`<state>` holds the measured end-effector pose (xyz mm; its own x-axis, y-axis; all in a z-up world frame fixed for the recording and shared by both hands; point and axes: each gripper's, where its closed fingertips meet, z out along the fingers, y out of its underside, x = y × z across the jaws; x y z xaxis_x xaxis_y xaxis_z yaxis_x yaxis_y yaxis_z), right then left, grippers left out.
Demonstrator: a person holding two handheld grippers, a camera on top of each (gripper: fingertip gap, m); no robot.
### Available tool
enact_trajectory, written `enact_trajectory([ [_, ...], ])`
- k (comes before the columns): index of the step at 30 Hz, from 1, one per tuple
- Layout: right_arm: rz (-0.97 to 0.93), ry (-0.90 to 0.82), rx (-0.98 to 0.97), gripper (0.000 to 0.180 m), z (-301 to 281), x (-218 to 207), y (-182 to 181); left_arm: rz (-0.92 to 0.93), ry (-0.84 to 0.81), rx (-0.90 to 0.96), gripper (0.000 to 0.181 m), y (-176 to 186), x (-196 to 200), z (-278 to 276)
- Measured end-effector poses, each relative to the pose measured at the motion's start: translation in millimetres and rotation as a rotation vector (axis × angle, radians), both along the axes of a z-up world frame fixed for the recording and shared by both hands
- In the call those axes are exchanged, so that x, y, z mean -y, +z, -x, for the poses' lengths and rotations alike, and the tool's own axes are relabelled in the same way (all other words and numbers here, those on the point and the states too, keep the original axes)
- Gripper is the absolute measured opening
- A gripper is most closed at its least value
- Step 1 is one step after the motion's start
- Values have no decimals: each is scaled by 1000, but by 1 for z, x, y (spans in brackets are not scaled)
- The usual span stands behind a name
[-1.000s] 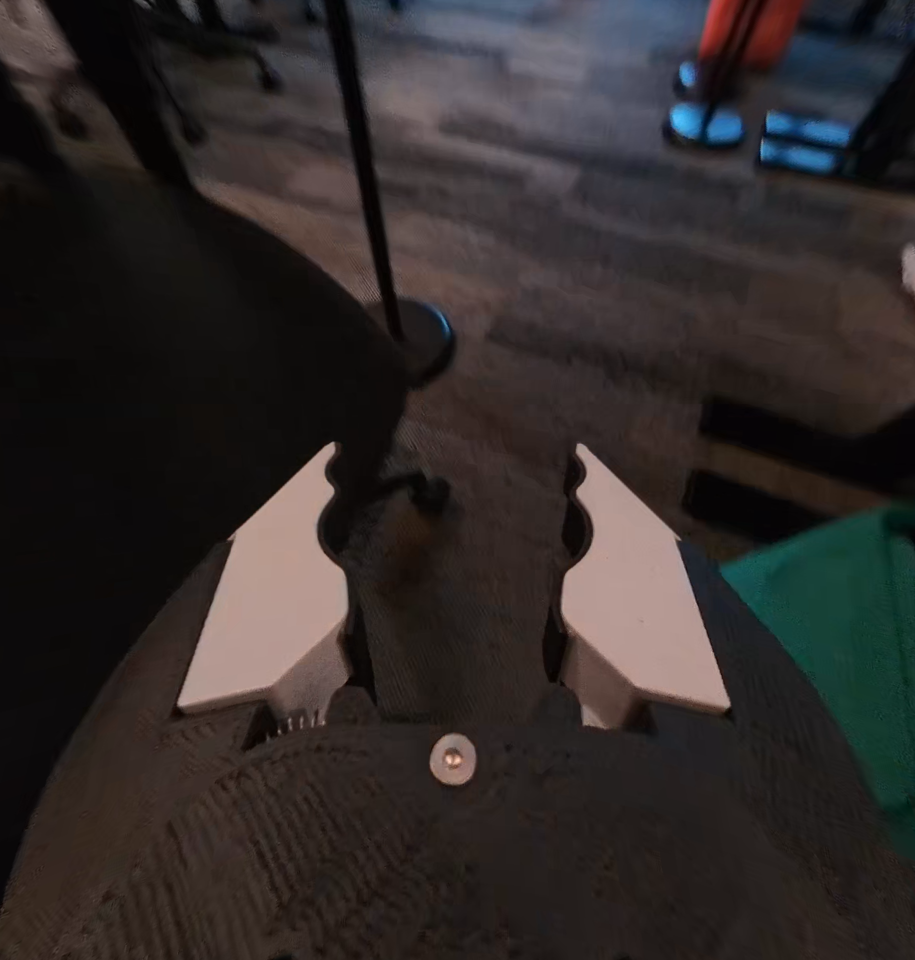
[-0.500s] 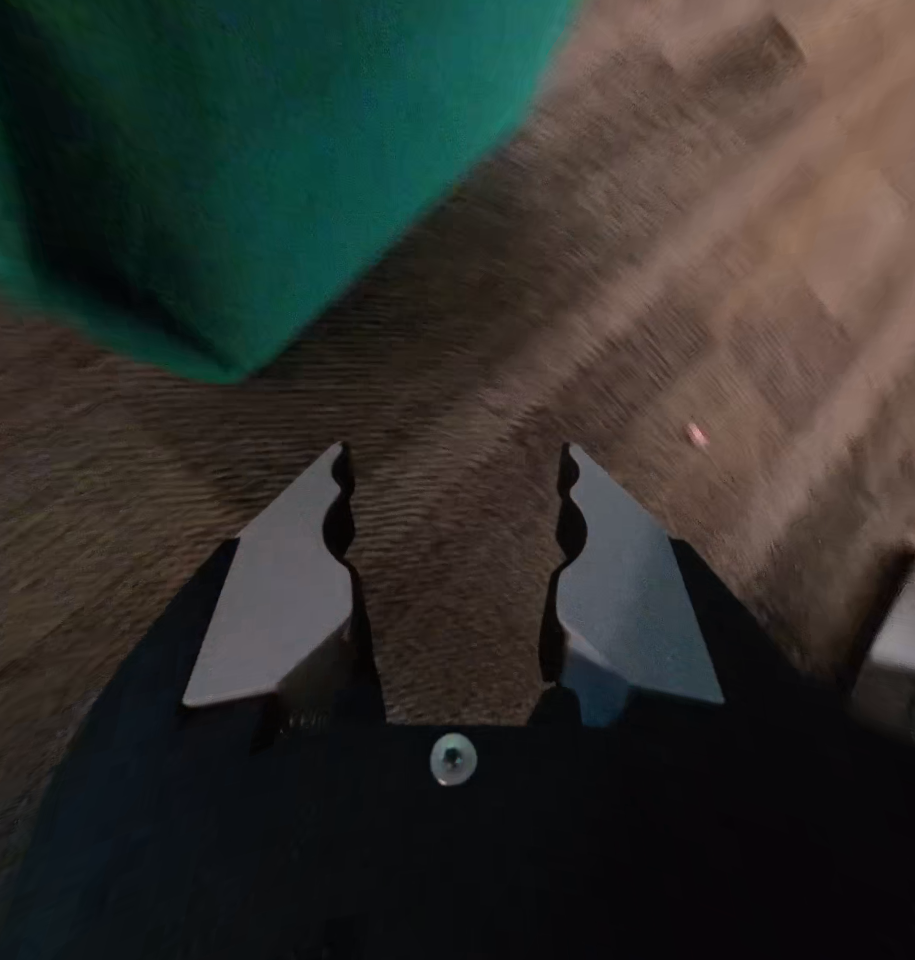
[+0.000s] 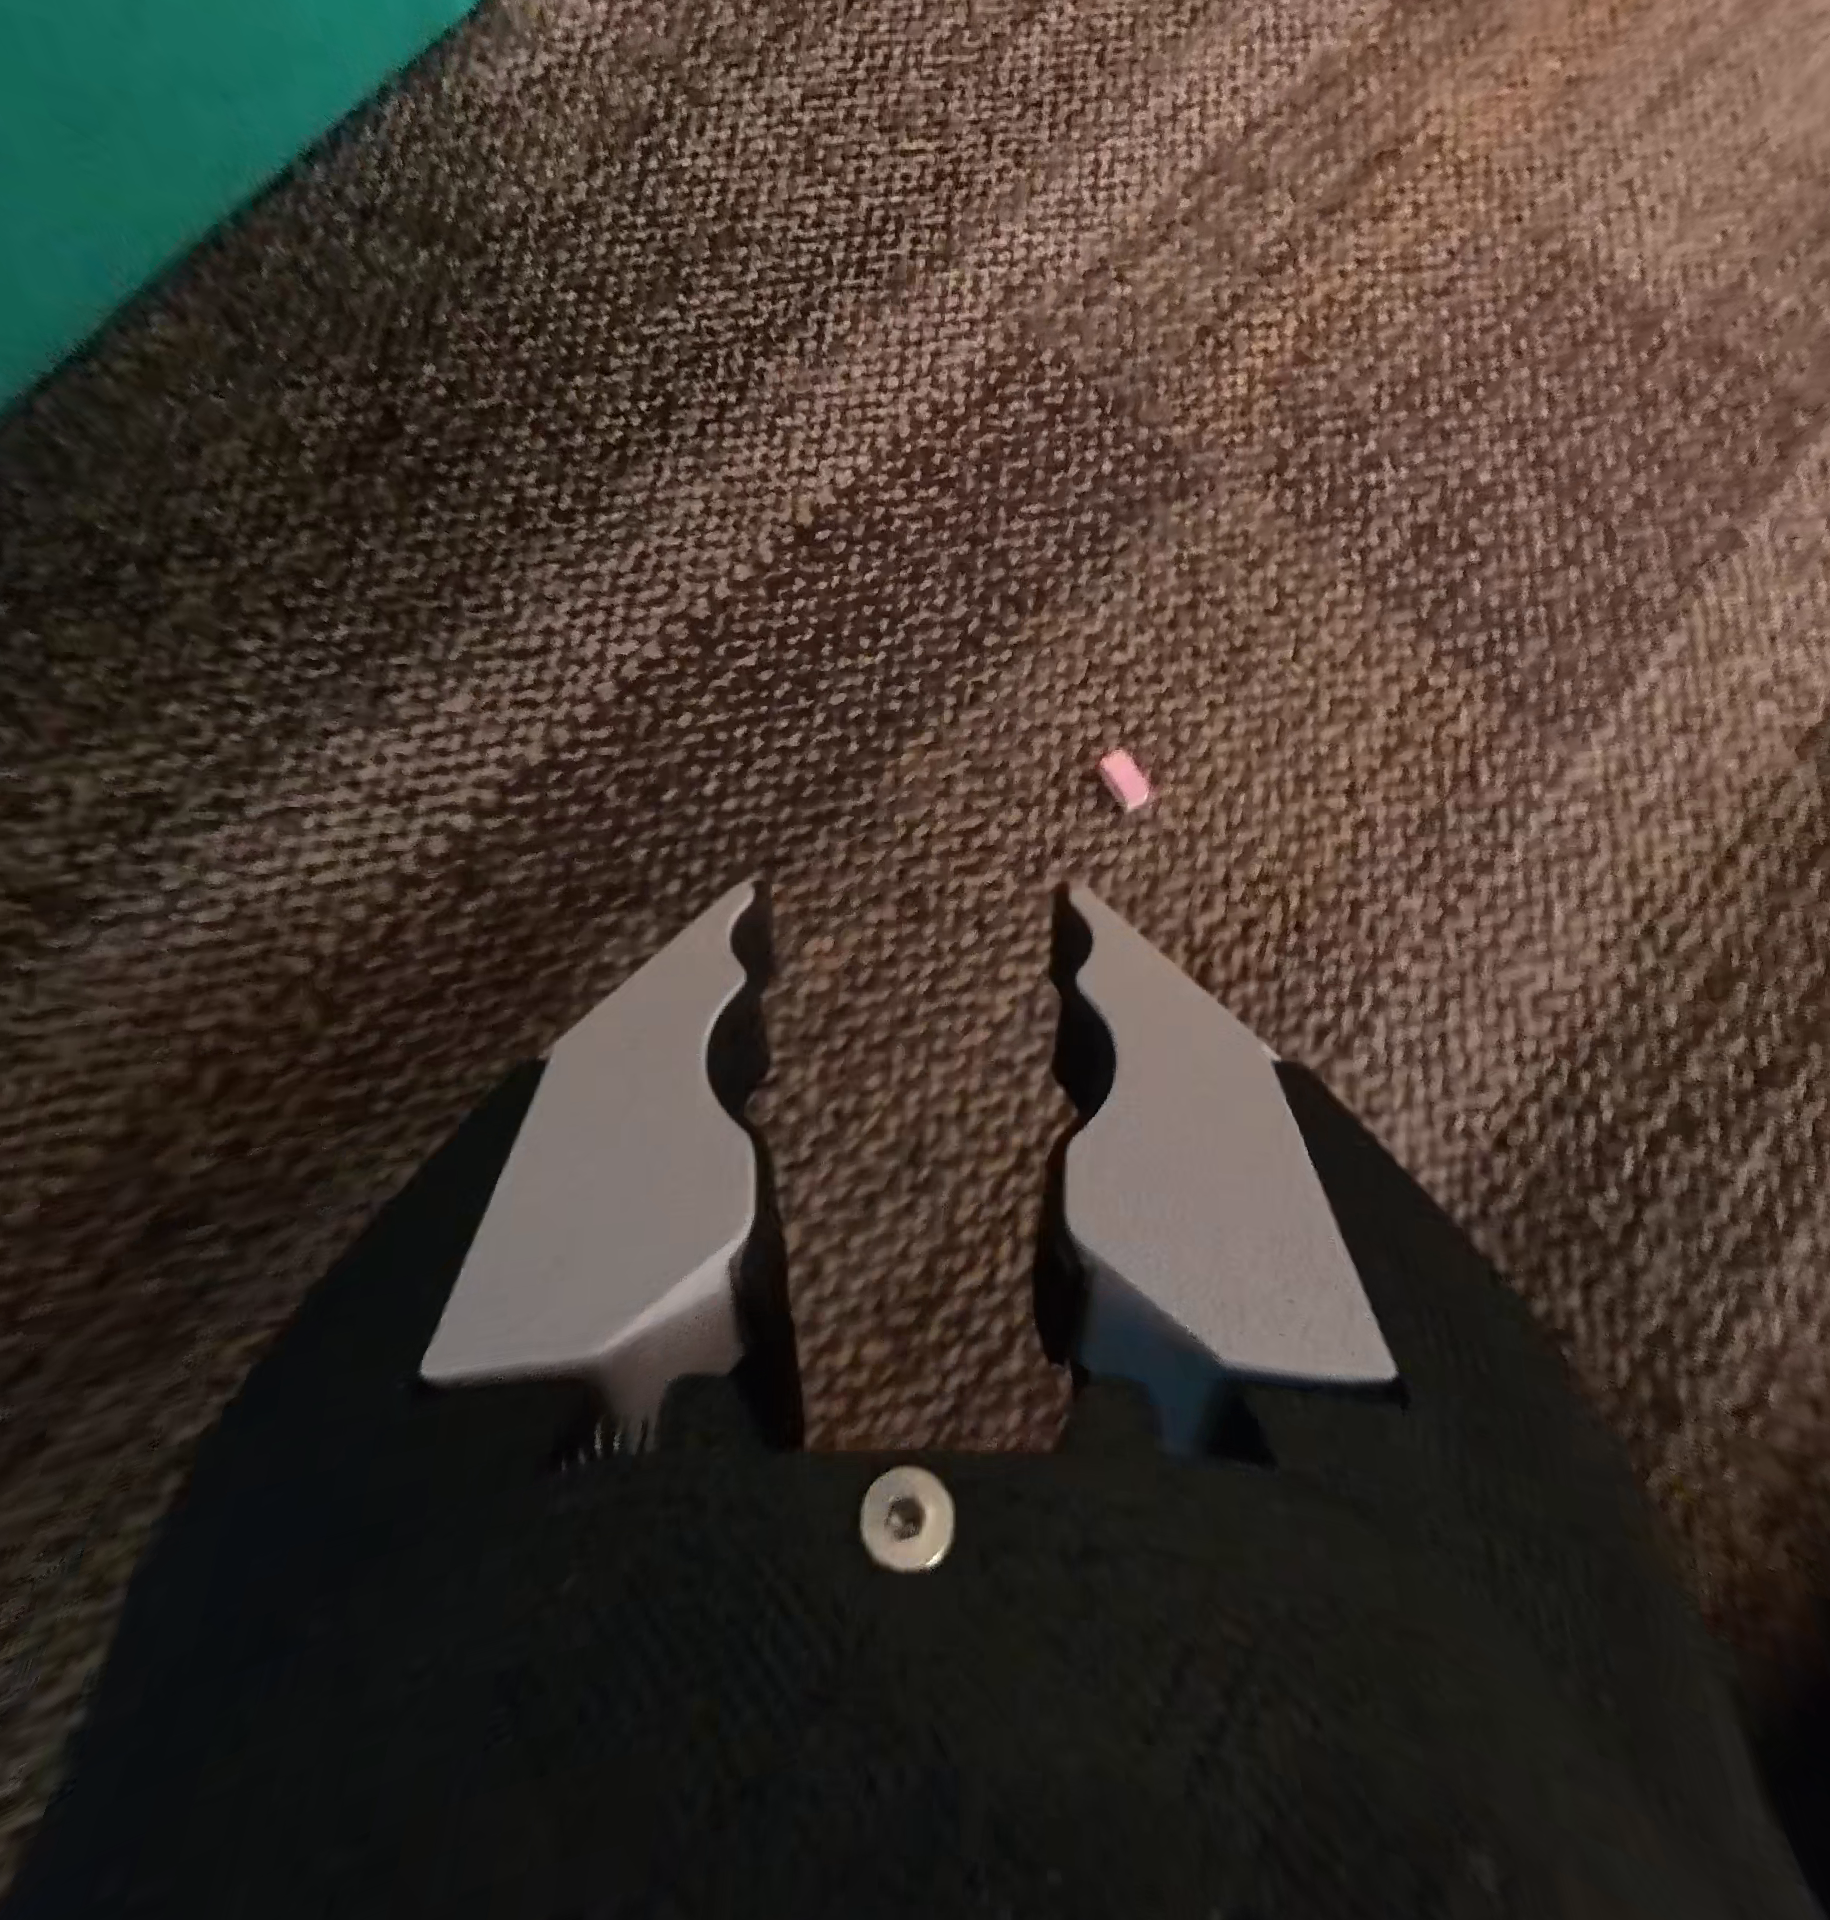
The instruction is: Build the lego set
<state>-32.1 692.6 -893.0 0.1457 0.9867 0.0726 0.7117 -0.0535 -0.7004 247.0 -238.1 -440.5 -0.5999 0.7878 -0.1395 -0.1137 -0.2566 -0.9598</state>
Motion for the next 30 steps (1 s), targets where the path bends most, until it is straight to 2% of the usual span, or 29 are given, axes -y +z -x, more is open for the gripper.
enact_trajectory([
  [5,-77,50,4,44,36,-36,-23,6,-52,8,57,-2,-8,5],
  [9,-68,58,42,42,47,-45,-54,4,-11,25,52,-4,-4,4],
  [13,-68,60,59,66,53,-50,-78,30,30,80,47,-9,-1,9],
  [18,-17,69,27,69,56,-58,-86,63,85,112,42,-10,3,9],
  [22,57,109,10,54,60,-50,-86,46,136,89,41,-8,12,3],
  [25,108,58,-26,50,61,-57,-84,44,158,88,40,-7,16,1],
  [26,120,20,-37,36,62,-61,-84,46,163,89,39,-7,16,1],
  [27,126,5,-43,30,62,-63,-84,49,165,90,38,-7,17,1],
  [30,-2,94,-11,24,63,-60,-85,40,179,91,37,-8,20,1],
])
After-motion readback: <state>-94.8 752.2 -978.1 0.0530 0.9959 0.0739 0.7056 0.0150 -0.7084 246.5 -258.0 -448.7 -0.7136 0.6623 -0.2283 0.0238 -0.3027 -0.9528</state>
